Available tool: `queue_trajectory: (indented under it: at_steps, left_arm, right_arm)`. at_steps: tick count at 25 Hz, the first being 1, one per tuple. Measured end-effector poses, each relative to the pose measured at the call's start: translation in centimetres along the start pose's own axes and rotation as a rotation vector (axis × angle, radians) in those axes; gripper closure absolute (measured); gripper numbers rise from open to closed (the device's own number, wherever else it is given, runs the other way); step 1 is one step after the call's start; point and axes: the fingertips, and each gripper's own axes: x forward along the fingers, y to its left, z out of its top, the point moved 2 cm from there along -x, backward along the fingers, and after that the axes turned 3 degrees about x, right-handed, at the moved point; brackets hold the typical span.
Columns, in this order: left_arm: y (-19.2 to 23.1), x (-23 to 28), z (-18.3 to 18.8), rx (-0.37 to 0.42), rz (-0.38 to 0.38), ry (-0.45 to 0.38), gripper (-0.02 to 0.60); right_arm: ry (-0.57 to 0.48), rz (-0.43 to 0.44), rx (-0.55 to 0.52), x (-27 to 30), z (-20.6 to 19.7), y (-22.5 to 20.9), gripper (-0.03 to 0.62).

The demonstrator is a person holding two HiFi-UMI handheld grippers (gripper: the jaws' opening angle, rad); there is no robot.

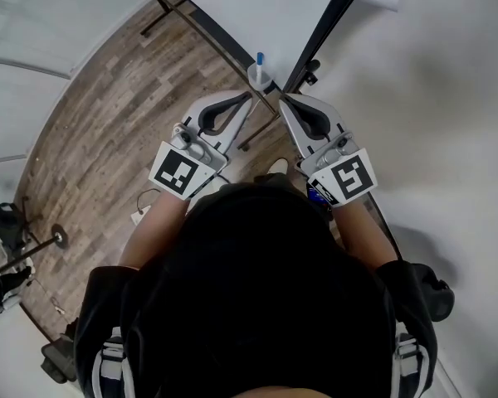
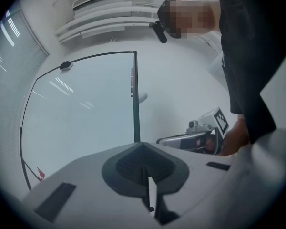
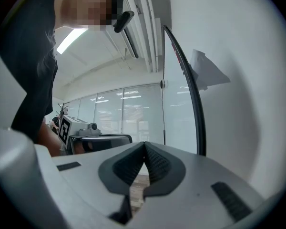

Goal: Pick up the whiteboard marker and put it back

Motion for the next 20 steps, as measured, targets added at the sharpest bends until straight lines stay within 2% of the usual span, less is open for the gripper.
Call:
queue_trajectory:
  at_steps: [14, 20]
  left_arm:
    - [-1.1, 3.3, -0.4, -0.011, 0.081, 0.040, 0.578]
    - [0.2, 3.2, -1.4, -0.021, 0.080, 0.048, 0.578]
  right_arm:
    - [-0.001, 0.110, 0.024, -1.1, -0.2, -2.3, 0.597]
    - [0.012, 0.107, 0.014, 0.4, -1.1, -2.4, 0.597]
